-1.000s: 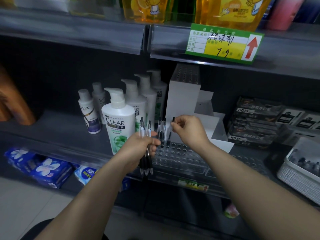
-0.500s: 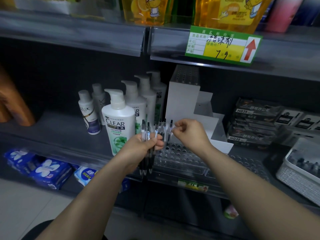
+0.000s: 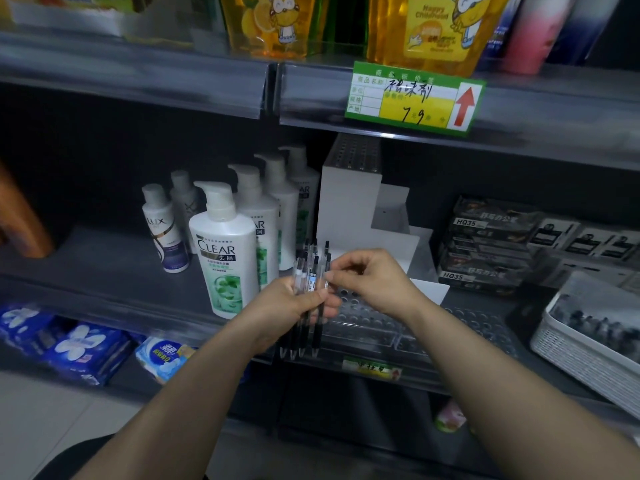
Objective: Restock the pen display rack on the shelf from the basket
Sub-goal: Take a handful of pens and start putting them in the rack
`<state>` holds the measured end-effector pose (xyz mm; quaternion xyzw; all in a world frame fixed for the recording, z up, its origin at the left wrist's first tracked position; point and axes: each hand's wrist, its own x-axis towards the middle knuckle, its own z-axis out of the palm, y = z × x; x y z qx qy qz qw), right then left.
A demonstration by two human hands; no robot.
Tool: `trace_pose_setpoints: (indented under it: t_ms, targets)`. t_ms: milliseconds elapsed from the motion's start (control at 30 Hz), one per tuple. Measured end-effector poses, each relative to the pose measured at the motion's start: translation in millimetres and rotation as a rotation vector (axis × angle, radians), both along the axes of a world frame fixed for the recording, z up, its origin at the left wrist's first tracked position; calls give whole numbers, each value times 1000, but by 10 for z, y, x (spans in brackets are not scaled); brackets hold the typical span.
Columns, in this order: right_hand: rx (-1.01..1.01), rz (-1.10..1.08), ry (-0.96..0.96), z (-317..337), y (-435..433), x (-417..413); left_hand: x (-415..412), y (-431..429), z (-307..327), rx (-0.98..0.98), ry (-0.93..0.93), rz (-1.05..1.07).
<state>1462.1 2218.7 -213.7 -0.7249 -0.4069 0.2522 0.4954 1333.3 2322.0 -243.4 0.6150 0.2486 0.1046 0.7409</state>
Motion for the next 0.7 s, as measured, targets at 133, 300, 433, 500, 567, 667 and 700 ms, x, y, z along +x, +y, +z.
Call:
trace_pose_setpoints:
  t_ms: [133, 300, 433, 500, 567, 667, 700]
  targets:
    - [13, -16, 18, 44, -30, 8, 12, 23, -10, 27, 0, 10]
    - [105, -269, -43, 184, -95, 216, -26, 196, 7, 31, 8, 193]
    - [145, -384, -127, 84, -40, 331, -31, 194, 2, 54, 41, 221]
    - [136, -395, -138, 5, 10, 337, -11, 180, 5, 41, 58, 193]
    - [130, -398, -141, -59, 70, 326, -4, 174, 26, -21, 49, 170]
    - [116, -385, -173, -100, 163, 307, -3, 186, 45, -77, 28, 153]
    - [108, -381, -202, -96, 190, 311, 0, 192, 43, -71, 26, 158]
